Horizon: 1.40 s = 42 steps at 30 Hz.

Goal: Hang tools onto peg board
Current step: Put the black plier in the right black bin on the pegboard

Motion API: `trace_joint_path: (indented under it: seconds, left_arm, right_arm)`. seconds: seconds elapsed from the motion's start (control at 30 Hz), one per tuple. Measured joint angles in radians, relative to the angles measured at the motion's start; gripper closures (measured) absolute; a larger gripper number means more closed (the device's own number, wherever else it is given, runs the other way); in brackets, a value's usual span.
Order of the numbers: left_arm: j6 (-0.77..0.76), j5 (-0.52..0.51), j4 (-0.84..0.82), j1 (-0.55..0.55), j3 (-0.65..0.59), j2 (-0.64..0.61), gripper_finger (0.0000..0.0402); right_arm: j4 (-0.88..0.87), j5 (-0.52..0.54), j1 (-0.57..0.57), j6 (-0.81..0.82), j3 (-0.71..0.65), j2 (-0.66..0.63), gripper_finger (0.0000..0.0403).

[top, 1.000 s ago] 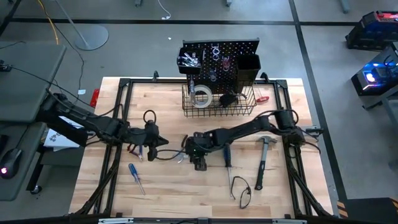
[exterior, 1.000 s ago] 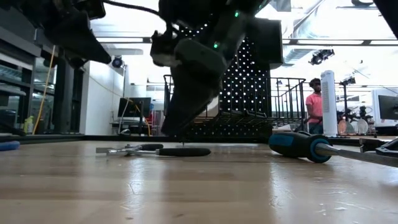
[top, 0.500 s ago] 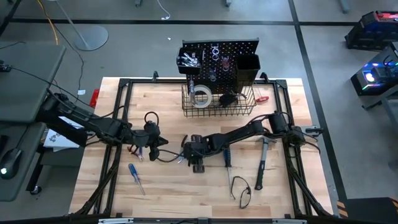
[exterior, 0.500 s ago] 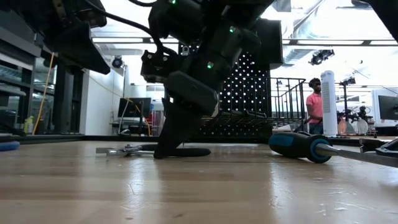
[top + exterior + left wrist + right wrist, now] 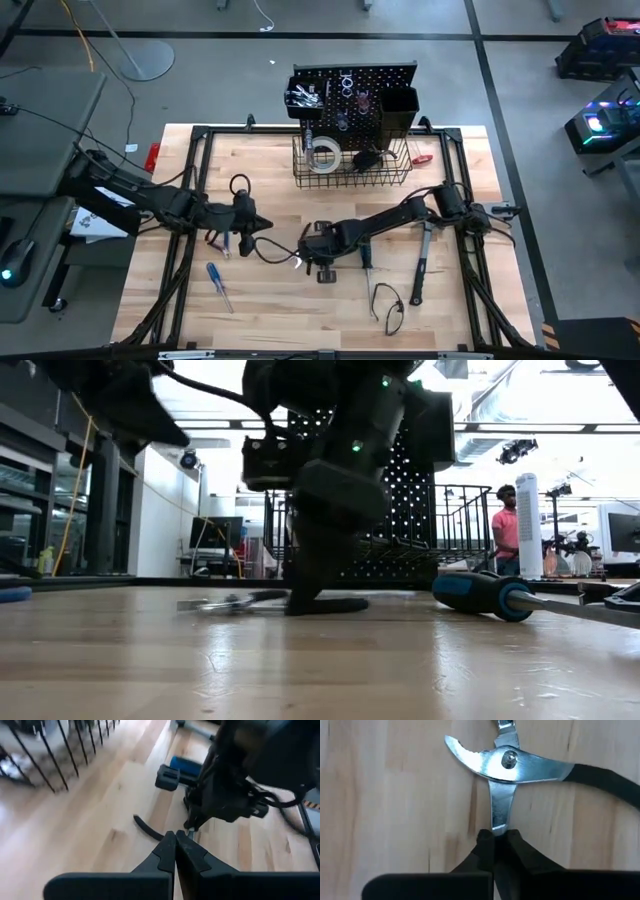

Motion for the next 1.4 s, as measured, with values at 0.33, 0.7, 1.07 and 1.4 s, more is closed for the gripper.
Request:
trace_joint_path:
  seconds: [0.33, 0.7, 1.07, 1.4]
  left_arm:
    - [0.182, -0.122, -0.068, 0.033, 0.072, -0.036, 0.0401]
    - [0.293, -0.287, -0.101, 0.09, 0.082, -0.112, 0.0376]
    - [0.33, 0.047, -0.134, 0.141, 0.056, -0.007, 0.0304]
    - [0.176, 0.268, 0.168, -0.013, -0.091, 0.356, 0.0397]
  right_arm:
    - [-0.097, -0.05, -0.011, 0.041, 0.11, -0.127, 0.04]
    - [-0.302, 0.002, -0.012, 0.094, 0.366, -0.243, 0.0398]
    - [-0.341, -0.061, -0.007, 0.121, 0.364, -0.264, 0.0401]
    - [-0.112, -0.175, -0.025, 0.207, 0.129, -0.257, 0.0386]
